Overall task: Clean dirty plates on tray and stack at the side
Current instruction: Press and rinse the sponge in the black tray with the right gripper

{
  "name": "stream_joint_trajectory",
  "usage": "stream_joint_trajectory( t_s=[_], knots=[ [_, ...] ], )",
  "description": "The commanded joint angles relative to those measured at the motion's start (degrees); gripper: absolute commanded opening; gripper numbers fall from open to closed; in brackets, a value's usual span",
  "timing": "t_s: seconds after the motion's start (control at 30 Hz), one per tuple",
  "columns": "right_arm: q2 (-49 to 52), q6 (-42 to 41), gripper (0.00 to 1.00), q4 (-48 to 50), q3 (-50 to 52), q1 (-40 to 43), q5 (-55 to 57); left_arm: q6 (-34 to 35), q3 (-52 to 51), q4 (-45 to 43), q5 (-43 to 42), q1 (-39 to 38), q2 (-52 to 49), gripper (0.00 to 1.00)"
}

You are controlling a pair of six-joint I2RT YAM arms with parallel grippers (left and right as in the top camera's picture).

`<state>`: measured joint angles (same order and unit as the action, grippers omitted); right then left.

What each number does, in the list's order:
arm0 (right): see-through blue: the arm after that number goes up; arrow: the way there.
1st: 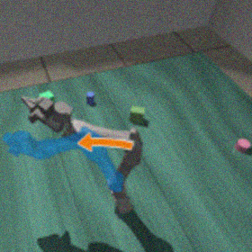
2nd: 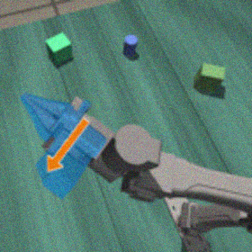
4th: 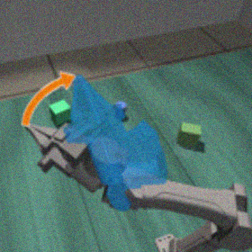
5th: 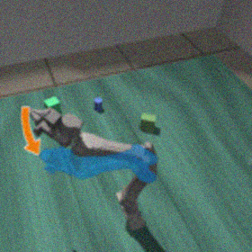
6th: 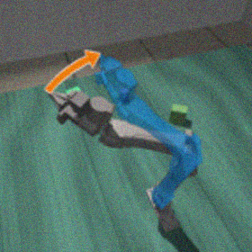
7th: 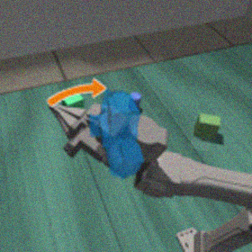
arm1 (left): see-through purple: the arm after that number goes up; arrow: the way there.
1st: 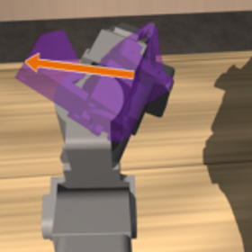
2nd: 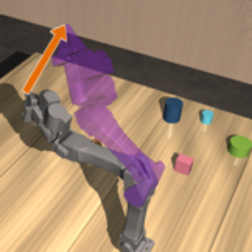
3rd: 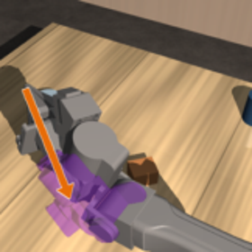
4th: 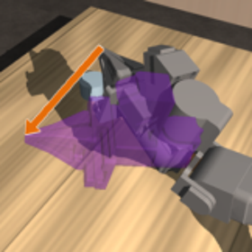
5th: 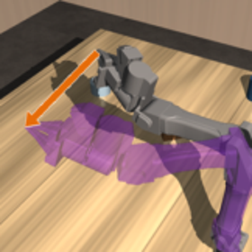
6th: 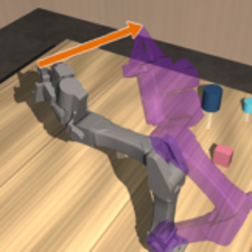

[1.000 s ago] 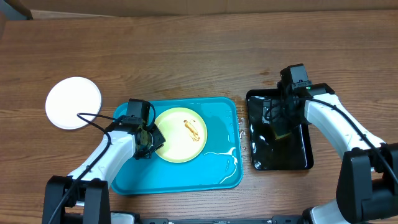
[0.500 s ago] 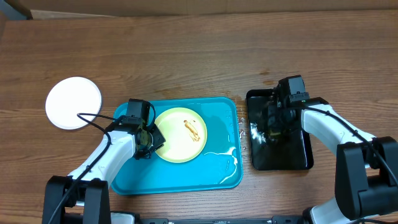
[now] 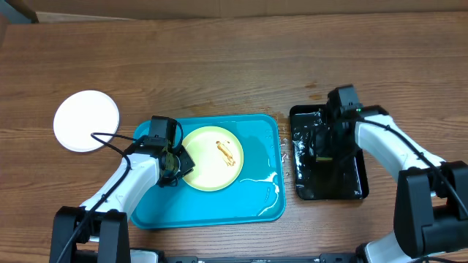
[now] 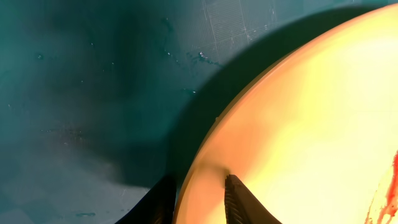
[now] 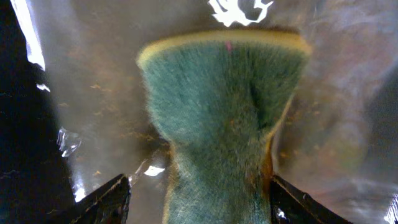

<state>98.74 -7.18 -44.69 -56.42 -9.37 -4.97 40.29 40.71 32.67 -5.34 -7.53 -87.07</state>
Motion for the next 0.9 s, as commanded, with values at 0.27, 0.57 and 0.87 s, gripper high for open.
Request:
stream_joint_trajectory(
  t_s=[0.27,0.57,0.87],
  knots=[
    [-0.8,0.2,1.00,-1.8,-3.1,0.1,1.2,-1.1,-2.0,0.7,0.8,-0.3,-2.6,0.41],
    [-0.7,0.2,1.00,2.1,-2.2,0.1,2.3,-1.1,-2.0,0.7,0.9,-0.3,-2.6,0.43],
    [-1.0,0.0,0.04,5.8,0.9,0.1,0.0,-1.1,-2.0,0.7,0.9,-0.3,-2.6,0.28]
  ],
)
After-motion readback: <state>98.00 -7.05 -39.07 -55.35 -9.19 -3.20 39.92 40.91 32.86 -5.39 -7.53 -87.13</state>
